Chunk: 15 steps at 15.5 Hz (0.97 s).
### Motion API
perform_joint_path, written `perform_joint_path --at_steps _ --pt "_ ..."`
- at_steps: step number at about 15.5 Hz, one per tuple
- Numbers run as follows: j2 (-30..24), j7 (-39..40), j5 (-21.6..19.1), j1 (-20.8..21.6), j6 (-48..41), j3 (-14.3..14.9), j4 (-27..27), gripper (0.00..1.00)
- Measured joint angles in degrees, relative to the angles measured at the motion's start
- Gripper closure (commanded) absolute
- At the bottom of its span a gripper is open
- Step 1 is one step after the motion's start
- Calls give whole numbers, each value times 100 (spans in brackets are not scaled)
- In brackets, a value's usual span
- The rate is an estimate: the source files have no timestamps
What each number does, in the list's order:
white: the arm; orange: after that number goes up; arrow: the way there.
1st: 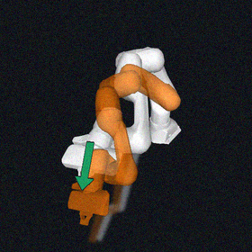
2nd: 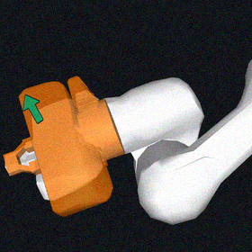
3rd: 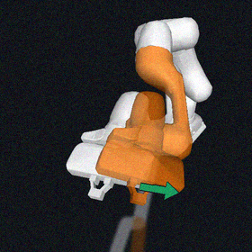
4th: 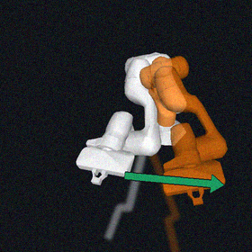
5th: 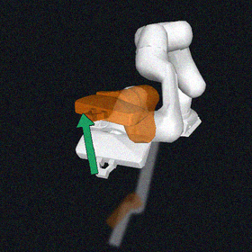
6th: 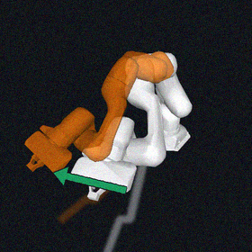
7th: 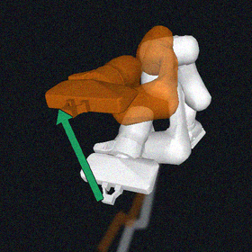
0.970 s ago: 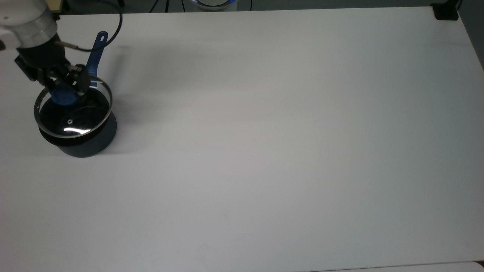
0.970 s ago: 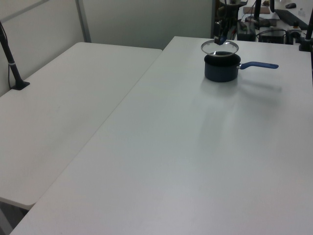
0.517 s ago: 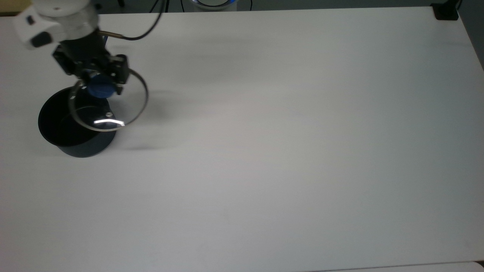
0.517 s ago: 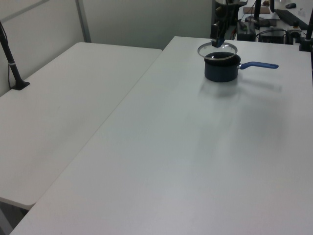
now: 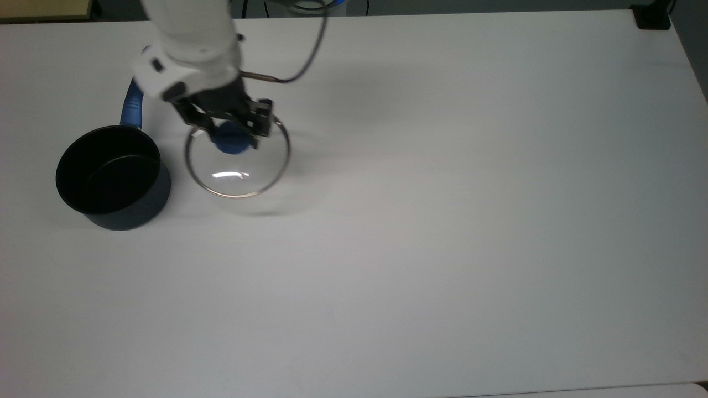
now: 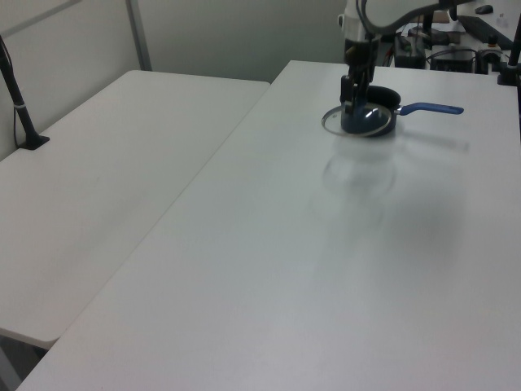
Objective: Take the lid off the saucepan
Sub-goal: 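Carry the lid away from the saucepan and lower it onto the table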
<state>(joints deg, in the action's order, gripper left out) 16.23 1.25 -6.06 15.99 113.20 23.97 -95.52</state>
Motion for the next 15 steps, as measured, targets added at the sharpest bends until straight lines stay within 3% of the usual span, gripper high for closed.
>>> perform_joint_path --at_steps 7,11,15 --pt "46 -919 22 297 1135 -439 -788 76" --pt "36 -923 199 284 1145 -565 -974 76" --pt "-52 -910 425 145 1146 -909 -1303 77"
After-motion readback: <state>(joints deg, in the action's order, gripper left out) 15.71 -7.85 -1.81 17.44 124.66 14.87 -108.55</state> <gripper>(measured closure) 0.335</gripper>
